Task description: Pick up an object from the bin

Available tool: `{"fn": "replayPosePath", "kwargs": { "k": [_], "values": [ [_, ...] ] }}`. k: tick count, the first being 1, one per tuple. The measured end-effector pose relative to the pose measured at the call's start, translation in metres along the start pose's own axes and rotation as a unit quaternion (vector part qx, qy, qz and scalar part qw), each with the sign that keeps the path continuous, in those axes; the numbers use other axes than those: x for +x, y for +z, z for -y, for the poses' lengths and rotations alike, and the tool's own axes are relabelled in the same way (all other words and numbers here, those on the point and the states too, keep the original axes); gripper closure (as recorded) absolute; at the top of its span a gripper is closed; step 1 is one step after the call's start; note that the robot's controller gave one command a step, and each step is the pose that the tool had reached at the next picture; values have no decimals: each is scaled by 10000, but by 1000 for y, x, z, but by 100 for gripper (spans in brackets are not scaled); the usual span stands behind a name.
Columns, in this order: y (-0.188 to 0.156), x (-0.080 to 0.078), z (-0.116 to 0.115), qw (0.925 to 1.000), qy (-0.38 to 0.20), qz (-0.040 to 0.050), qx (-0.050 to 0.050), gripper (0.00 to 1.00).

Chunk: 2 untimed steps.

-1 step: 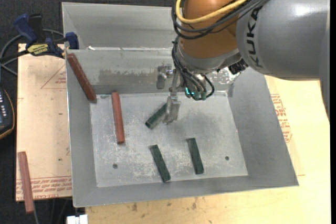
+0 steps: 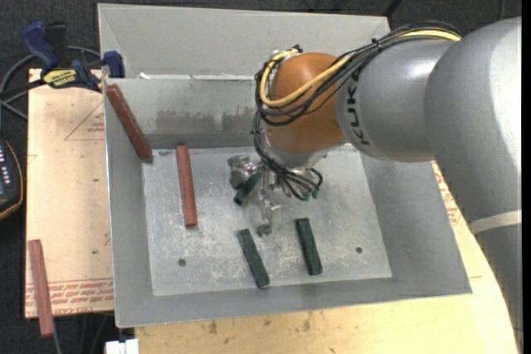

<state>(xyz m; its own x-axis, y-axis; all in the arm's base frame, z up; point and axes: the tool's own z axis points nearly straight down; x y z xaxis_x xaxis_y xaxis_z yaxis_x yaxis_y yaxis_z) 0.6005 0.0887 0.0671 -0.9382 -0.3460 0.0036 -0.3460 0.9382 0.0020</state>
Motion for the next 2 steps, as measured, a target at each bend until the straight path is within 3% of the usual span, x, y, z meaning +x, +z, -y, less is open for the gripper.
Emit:
{"fn": "replayPosePath", "kwargs": {
  "k": [1, 2],
  "values": [
    [-34, -23, 6, 9945, -1044, 53, 16, 0],
    [-37, -21, 21, 9886, -1508, 34, 13, 0]
  ]
}}
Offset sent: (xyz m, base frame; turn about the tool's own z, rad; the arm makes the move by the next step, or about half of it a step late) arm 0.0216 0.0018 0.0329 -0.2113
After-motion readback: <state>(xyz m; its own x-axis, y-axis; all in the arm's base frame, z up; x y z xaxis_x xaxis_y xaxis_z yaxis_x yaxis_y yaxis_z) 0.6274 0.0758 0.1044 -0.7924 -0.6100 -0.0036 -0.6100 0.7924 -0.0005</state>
